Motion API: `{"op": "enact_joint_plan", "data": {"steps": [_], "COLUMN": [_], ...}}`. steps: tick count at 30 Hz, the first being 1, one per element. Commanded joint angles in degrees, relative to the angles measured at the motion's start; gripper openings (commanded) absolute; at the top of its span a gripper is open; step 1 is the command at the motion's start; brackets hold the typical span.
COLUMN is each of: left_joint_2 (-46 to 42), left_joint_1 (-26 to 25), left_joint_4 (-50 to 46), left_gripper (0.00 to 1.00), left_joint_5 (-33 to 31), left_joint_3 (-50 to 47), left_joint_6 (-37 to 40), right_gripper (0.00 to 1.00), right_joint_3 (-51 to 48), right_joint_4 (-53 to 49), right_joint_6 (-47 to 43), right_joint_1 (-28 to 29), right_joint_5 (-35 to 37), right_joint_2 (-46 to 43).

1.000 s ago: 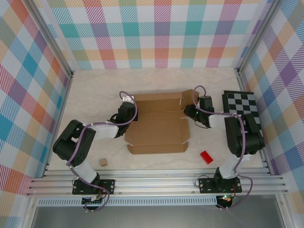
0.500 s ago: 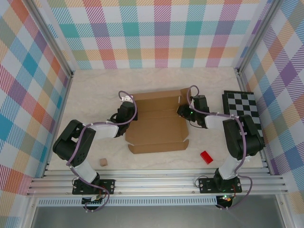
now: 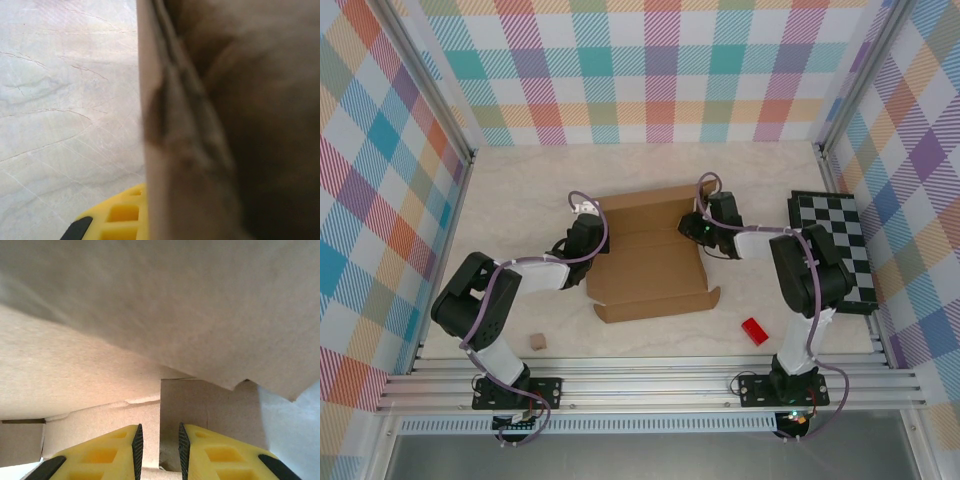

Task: Fold the paper box

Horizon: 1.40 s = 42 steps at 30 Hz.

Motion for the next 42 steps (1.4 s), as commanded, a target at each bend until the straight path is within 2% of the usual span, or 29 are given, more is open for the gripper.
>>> {"op": "enact_joint_plan", "data": {"steps": [1, 6, 12, 16, 18, 20, 22, 24, 26, 28, 30, 35, 38, 42], "left_joint_2": [-1.3, -1.0, -0.8, -0.9, -0.9, -1.0, -1.3, -1.7, -2.1, -2.4, -2.4, -1.9, -1.7, -1.6], "left_joint_1": [-1.2, -1.2, -0.6, -0.4, -0.3, -0.3, -0.2, -0.1, 0.2, 0.4, 0.6, 0.9, 1.0, 1.0], "left_joint_4": [-1.6, -3.1, -4.0, -4.0, -3.9, -3.2, -1.9, -0.8, -0.2, 0.4, 1.0, 2.1, 3.6, 5.5], "left_gripper": [0.00, 0.00, 0.00, 0.00, 0.00, 0.00, 0.00, 0.00, 0.00, 0.00, 0.00, 0.00, 0.00, 0.00], "left_joint_5": [2.9, 0.5, -0.7, -0.6, -0.3, 0.3, 1.7, 2.6, 3.2, 3.5, 3.8, 4.7, 5.7, 7.7], "left_joint_3": [-0.8, -0.1, 0.7, 1.1, 1.1, 0.8, 0.2, -0.5, -1.0, -1.5, -1.7, -1.2, -1.5, -2.1], "left_joint_6": [-1.1, -1.2, -1.0, -0.4, 0.3, 1.3, 3.1, 4.5, 5.3, 5.6, 5.6, 6.5, 7.3, 8.2], "right_gripper": [0.28, 0.31, 0.36, 0.40, 0.41, 0.44, 0.49, 0.50, 0.50, 0.50, 0.51, 0.52, 0.53, 0.53], "right_joint_3": [-0.2, -1.0, -6.8, -6.9, -6.5, -6.5, -7.0, -5.4, -0.8, 3.2, 6.0, 15.4, 18.5, 20.5], "right_joint_4": [-0.8, -5.5, -14.5, -24.8, -28.1, -27.7, -23.1, -19.4, -18.3, -17.2, -17.6, -37.7, -47.6, -52.9], "right_joint_6": [1.6, -1.6, -8.6, -19.1, -23.8, -30.1, -37.4, -42.8, -46.0, -51.1, -59.7, -82.8, -94.5, -102.4], "right_joint_1": [0.9, 0.8, -3.6, -8.7, -10.8, -13.0, -14.8, -18.1, -23.0, -26.7, -27.4, -27.2, -26.6, -26.6], "right_joint_5": [0.5, 1.7, 0.6, -1.7, -0.1, 2.6, 5.1, 5.4, 2.6, -3.3, -9.1, -26.8, -31.2, -34.2], "right_joint_2": [1.3, -4.2, -18.7, -28.2, -32.4, -36.0, -37.1, -34.9, -30.0, -24.5, -19.4, -9.4, -6.5, -4.6]}}
